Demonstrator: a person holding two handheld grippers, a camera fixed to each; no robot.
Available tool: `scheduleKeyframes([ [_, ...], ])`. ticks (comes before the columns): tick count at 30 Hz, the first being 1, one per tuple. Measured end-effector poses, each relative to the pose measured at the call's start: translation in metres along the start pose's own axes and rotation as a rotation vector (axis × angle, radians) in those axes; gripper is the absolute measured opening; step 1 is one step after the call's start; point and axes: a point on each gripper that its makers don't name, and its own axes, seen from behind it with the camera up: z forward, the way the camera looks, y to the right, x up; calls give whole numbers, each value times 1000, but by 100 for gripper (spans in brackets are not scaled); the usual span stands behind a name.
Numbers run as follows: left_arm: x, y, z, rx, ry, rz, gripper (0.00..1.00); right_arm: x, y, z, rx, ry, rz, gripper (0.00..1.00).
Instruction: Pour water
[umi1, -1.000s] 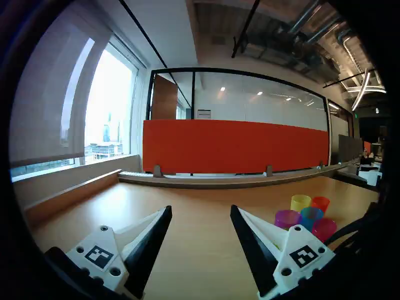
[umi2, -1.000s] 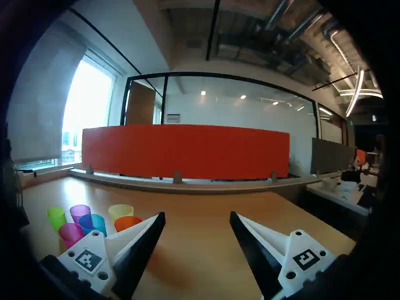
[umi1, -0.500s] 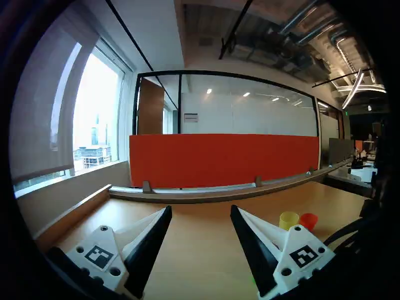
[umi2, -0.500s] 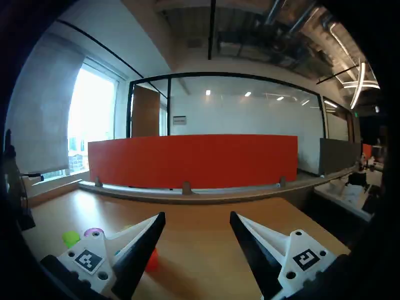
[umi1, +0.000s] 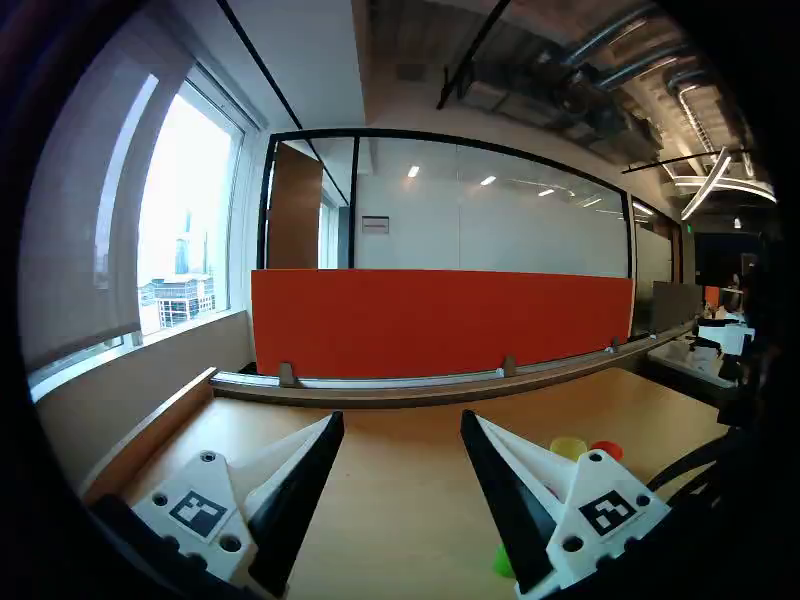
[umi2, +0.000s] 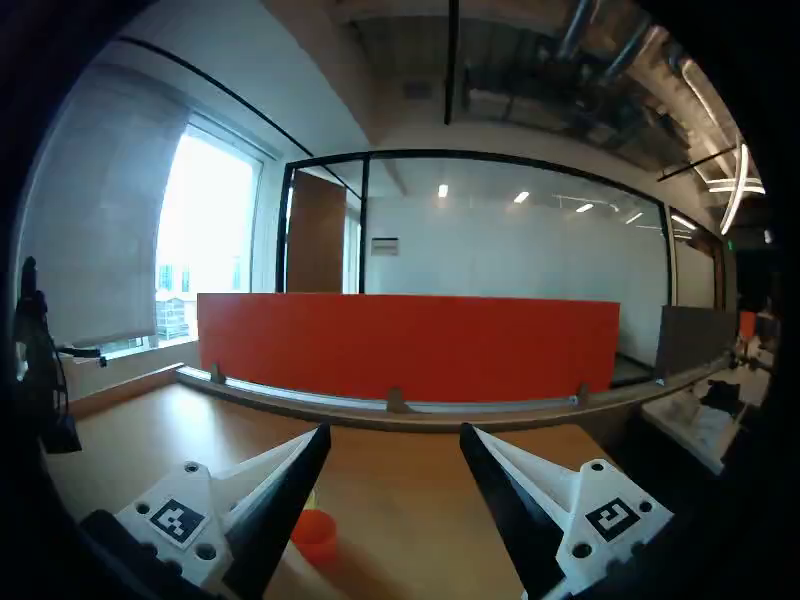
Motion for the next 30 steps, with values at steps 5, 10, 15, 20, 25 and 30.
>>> scheduleKeyframes([
  [5,10,0,0,-14,2,-3,86,6,0,2,4,-5,-20,100],
  [10,12,6,0,-41,2,-9,86,0,-7,5,36,-14,-16,100],
  [15,13,20,0,-115,11,-32,86,-3,-18,6,95,-15,-14,100],
  [20,17,30,-3,-180,12,-23,86,0,-36,6,190,-9,-18,100],
  [25,23,41,-7,-242,31,9,86,8,-53,2,282,6,-24,100],
  [30,25,54,-11,-303,38,14,86,11,-74,-3,383,4,-23,100],
])
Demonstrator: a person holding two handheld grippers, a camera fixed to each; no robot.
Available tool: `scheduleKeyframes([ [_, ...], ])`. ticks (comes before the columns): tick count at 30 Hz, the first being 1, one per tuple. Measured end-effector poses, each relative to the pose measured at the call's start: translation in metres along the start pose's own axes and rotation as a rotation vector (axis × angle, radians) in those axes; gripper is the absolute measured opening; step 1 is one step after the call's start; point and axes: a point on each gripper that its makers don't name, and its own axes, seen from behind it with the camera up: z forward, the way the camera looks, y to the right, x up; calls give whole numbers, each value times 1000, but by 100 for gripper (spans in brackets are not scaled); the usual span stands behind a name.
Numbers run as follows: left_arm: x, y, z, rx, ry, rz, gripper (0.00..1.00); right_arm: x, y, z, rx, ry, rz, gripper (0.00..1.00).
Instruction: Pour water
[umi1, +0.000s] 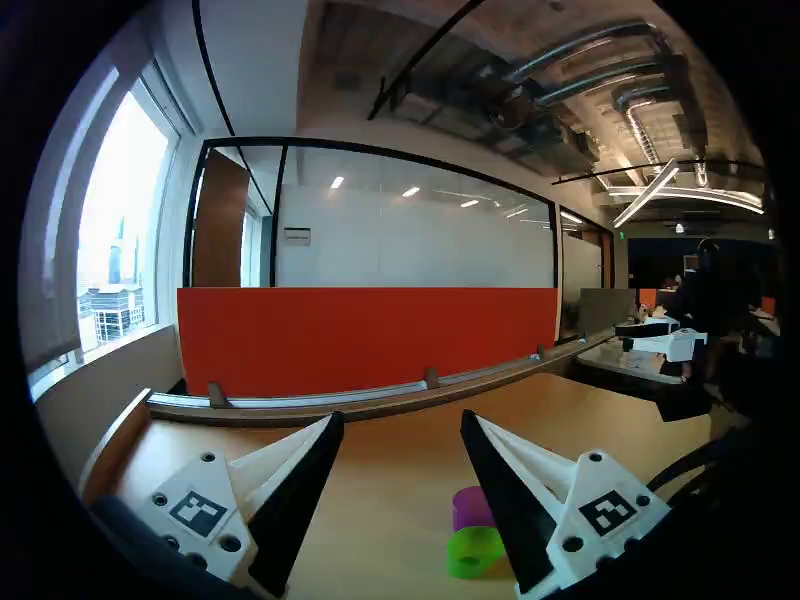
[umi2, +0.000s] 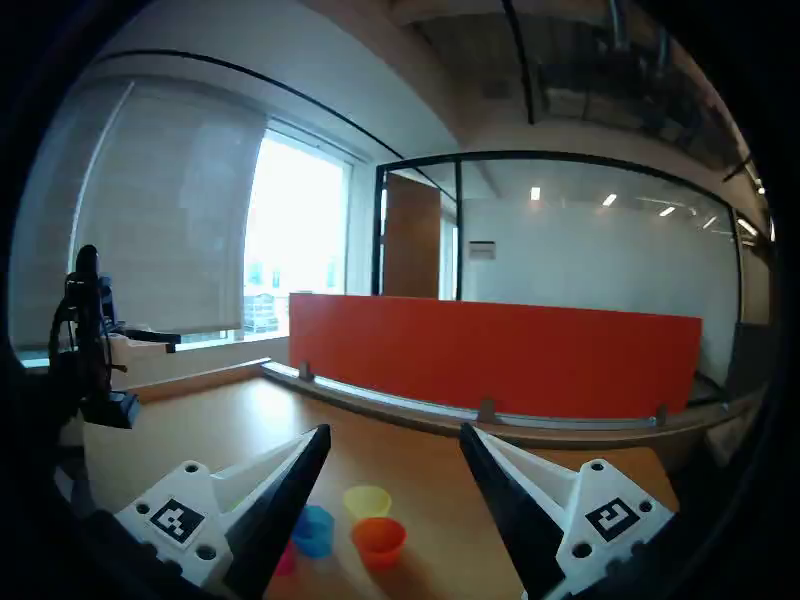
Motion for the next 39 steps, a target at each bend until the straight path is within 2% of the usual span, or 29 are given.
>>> scheduleKeyframes([
  [5,-1,13,1,-70,-7,-3,86,6,-21,-1,95,1,-2,100],
  [14,-9,27,3,-146,-43,33,86,3,-30,4,146,-38,-15,100],
  [20,-14,30,3,-181,-66,46,86,3,-33,6,164,-49,-23,100],
  [26,-15,32,2,-215,-80,53,86,2,-41,6,221,-79,-35,100],
  [31,-23,33,1,-238,-109,61,86,-8,-43,6,252,-129,-74,100],
  [35,-32,33,0,-250,-143,89,86,-16,-43,7,261,-173,-114,100],
  [39,-42,32,1,-249,-173,106,86,-22,-45,9,273,-196,-124,100],
])
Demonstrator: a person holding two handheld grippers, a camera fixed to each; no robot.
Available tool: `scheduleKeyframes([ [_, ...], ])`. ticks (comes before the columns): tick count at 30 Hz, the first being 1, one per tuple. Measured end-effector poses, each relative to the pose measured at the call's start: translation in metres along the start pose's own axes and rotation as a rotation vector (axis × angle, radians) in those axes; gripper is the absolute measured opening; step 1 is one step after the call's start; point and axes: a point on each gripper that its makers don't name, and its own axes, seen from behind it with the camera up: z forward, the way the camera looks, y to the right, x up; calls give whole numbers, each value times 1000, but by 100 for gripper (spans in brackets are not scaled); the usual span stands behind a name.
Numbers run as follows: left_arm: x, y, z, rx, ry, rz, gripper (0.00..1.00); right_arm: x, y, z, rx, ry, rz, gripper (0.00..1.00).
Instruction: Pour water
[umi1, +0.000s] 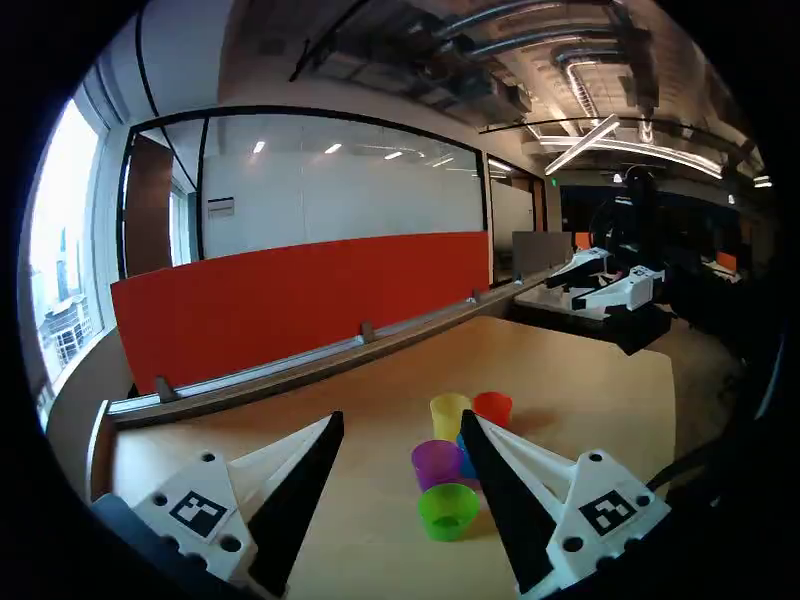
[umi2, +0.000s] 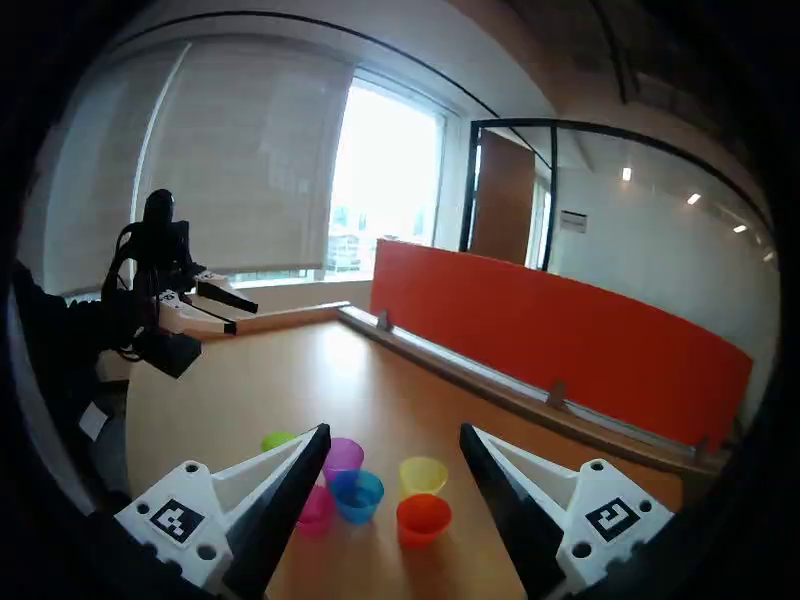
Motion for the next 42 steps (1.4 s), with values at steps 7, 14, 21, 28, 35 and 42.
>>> scheduleKeyframes([
  [7,-15,4,5,-28,-42,-5,86,-6,-2,3,33,-35,21,100],
  [14,-29,8,12,-62,-79,-14,86,-15,-1,9,36,-78,-15,100],
  [21,-45,13,17,-89,-106,-5,86,-25,0,18,45,-114,-52,100],
  [28,-62,21,22,-106,-137,10,86,-36,1,27,56,-141,-70,100],
  [35,-78,27,28,-128,-169,25,86,-48,0,35,74,-173,-80,100],
  [42,-90,33,32,-158,-193,33,86,-61,2,42,76,-206,-92,100],
])
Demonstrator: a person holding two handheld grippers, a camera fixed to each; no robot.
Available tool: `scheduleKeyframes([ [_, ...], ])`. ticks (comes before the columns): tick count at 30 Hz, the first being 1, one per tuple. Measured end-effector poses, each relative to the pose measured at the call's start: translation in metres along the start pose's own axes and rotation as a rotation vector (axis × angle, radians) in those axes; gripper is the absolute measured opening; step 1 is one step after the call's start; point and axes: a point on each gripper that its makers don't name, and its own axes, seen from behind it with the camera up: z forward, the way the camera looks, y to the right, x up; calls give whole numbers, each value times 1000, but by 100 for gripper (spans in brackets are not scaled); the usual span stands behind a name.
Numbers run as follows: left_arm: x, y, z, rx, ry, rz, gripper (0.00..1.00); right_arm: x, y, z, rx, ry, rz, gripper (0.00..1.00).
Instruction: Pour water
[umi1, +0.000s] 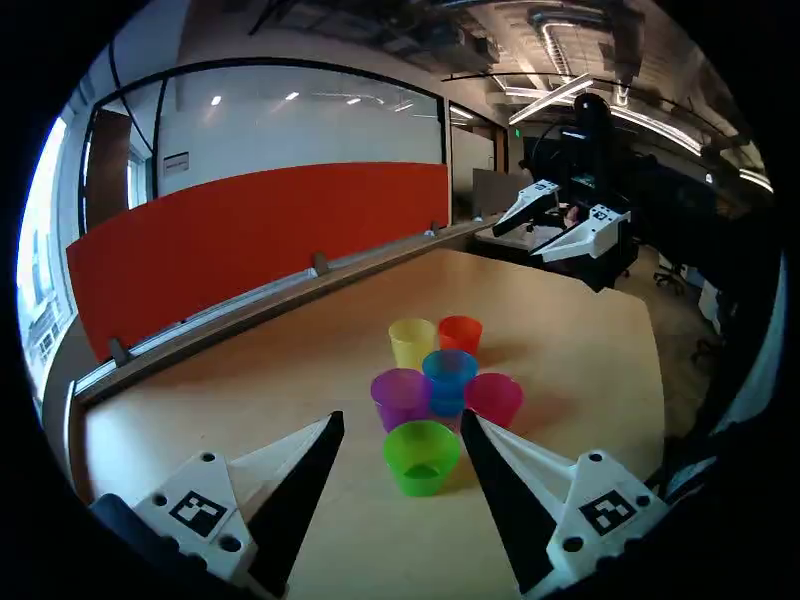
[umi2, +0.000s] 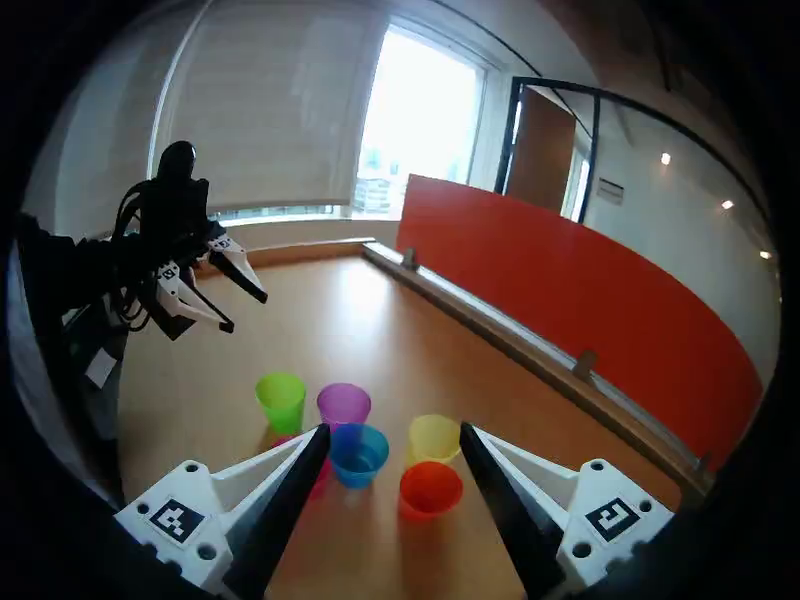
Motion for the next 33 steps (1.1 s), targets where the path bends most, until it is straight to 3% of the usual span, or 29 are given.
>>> scheduleKeyframes([
  [23,-45,13,22,-65,-116,52,86,-34,-2,29,46,-74,9,100],
  [33,-64,15,32,-98,-167,44,86,-45,-4,44,67,-96,6,100],
])
